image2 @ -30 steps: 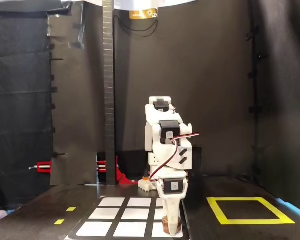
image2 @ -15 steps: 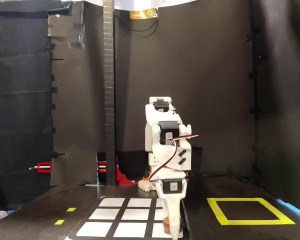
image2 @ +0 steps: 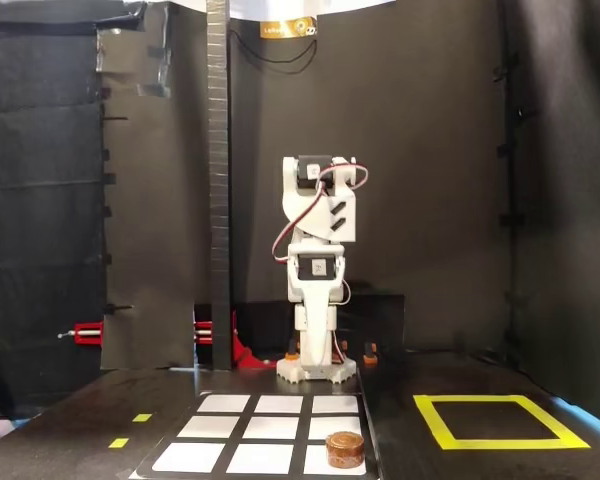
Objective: Pick and place at Grid spot 1
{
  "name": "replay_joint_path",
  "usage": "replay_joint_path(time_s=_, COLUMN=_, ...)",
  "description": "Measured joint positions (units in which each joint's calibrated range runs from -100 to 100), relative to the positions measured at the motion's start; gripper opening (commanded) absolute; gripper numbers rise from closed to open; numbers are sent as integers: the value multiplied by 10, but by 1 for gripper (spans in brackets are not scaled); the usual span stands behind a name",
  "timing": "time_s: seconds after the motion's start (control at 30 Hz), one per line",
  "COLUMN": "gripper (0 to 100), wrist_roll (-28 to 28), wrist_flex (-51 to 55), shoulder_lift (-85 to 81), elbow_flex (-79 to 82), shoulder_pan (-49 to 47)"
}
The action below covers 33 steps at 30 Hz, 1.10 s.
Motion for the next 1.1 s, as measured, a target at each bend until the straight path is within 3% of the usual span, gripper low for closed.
replay_joint_path(time_s=0.1, gripper=33, wrist_roll=8, wrist_flex=1, shoulder_lift=0, elbow_flex=-1, shoulder_pan=24)
replay_joint_path(time_s=0.33, gripper=33, wrist_roll=93, wrist_flex=1, shoulder_lift=-2, elbow_flex=-1, shoulder_pan=132)
replay_joint_path(time_s=0.5, gripper=1, wrist_roll=98, wrist_flex=1, shoulder_lift=-2, elbow_flex=-1, shoulder_pan=133)
replay_joint_path(time_s=0.77, gripper=0, wrist_roll=95, wrist_flex=-11, shoulder_lift=-13, elbow_flex=-1, shoulder_pan=111)
replay_joint_path(time_s=0.87, gripper=0, wrist_roll=76, wrist_flex=-70, shoulder_lift=-87, elbow_flex=25, shoulder_pan=91)
replay_joint_path(time_s=1.1, gripper=0, wrist_roll=38, wrist_flex=-346, shoulder_lift=-355, elbow_flex=342, shoulder_pan=37)
